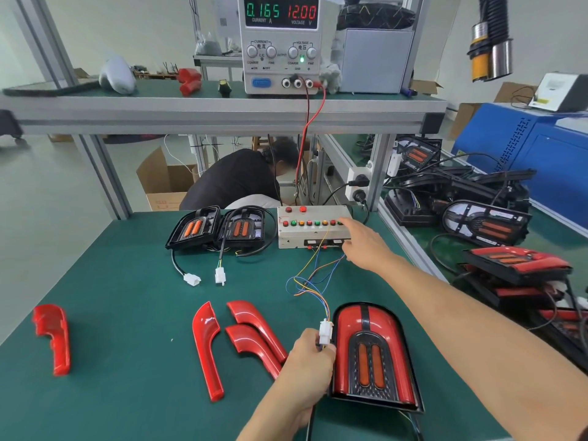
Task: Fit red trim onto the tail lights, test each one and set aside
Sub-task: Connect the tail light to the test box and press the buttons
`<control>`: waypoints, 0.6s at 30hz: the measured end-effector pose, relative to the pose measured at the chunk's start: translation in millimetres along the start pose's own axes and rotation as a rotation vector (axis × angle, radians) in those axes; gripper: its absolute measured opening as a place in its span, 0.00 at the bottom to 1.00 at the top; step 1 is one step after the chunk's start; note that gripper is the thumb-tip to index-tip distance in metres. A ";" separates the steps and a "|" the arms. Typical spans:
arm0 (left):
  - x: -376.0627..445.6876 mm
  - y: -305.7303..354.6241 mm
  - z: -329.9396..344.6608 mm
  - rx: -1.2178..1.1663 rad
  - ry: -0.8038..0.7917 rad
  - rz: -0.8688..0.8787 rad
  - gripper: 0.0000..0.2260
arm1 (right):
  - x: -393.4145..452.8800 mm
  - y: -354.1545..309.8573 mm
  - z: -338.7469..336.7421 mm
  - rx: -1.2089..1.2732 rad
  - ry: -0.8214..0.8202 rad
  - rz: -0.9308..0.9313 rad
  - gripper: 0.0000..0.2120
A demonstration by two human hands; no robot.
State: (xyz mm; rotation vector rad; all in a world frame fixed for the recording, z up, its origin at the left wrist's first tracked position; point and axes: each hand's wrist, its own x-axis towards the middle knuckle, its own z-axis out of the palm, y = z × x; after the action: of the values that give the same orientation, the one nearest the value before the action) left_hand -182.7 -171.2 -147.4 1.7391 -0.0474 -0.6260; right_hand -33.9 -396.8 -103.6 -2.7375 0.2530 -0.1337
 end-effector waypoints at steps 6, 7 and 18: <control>1.9 -1.8 1.4 -0.015 0.006 0.016 0.05 | -58.8 5.6 -15.4 0.456 0.099 0.101 0.19; 1.8 -1.9 1.5 -0.012 0.012 0.020 0.05 | -76.2 9.8 -17.2 0.507 0.130 0.125 0.18; -4.2 6.2 5.4 -0.023 0.043 0.002 0.06 | -269.7 14.3 5.5 0.676 0.288 0.343 0.08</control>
State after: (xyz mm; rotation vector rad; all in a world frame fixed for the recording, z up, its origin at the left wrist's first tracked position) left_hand -186.8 -176.3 -140.8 1.7298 -0.0115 -0.5853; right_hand -299.6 -355.3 -129.8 -1.9672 0.6238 -0.4314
